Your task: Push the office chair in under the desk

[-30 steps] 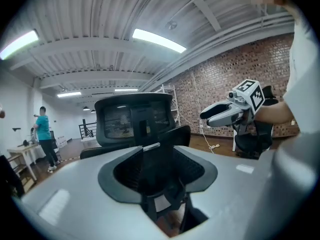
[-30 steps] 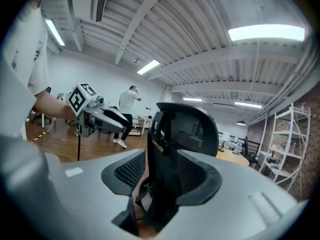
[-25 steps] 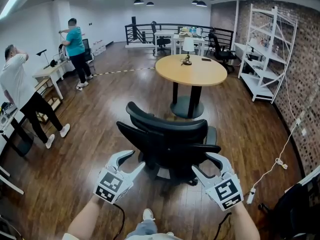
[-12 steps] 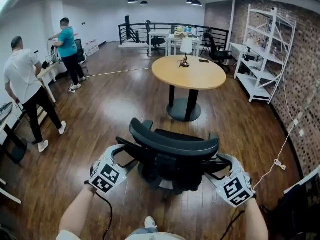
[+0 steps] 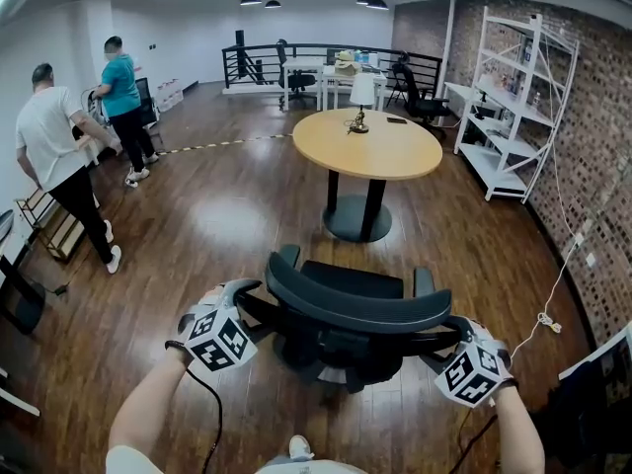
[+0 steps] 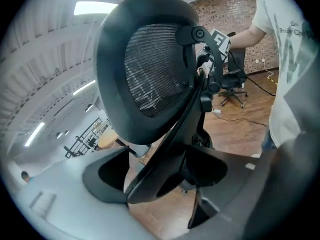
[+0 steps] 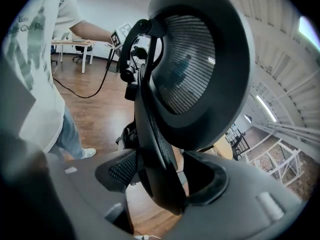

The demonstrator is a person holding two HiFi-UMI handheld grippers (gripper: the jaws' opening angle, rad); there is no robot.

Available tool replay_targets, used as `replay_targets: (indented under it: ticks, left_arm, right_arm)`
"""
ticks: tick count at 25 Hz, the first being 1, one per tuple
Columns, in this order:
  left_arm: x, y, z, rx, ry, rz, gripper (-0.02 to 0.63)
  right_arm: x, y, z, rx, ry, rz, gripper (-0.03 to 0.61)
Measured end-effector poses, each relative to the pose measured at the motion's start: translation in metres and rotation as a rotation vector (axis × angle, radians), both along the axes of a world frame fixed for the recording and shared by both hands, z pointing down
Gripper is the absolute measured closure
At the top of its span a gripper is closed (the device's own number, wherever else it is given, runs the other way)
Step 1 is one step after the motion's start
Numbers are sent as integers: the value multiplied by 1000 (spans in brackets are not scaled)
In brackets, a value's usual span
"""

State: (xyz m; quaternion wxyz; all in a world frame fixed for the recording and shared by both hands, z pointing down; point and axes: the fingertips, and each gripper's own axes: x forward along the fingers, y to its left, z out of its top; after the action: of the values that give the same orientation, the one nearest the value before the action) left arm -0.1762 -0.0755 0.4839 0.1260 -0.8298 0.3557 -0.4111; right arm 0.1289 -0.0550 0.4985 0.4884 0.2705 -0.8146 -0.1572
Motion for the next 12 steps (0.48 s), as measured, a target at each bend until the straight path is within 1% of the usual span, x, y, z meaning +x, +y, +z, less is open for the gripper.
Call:
replay_targets:
  ticks: [1,4,5,7,8,12]
  left_arm:
    - [0,-1,1,-6,-22,13,250]
    - [-6,-4,18,-14,-166,52,252]
    - [-7,-6,22,-10,-190,62,253]
    - [-7,-13,26,2,-175,73,268]
    - [-7,-16,26,6,-167,80,296]
    - [-8,-25,26,25,-199,109,325]
  right_arm:
    - [0,-2,2,-2,4,4,296]
    - [5,-8,9,7,27,23,298]
    - [6,-10,10,10,32,31,299]
    - [7,-13,13,7,37,38,301]
    - [5,-15,14,5,39,35,301]
    - [2,-22,15,14,52,31,308]
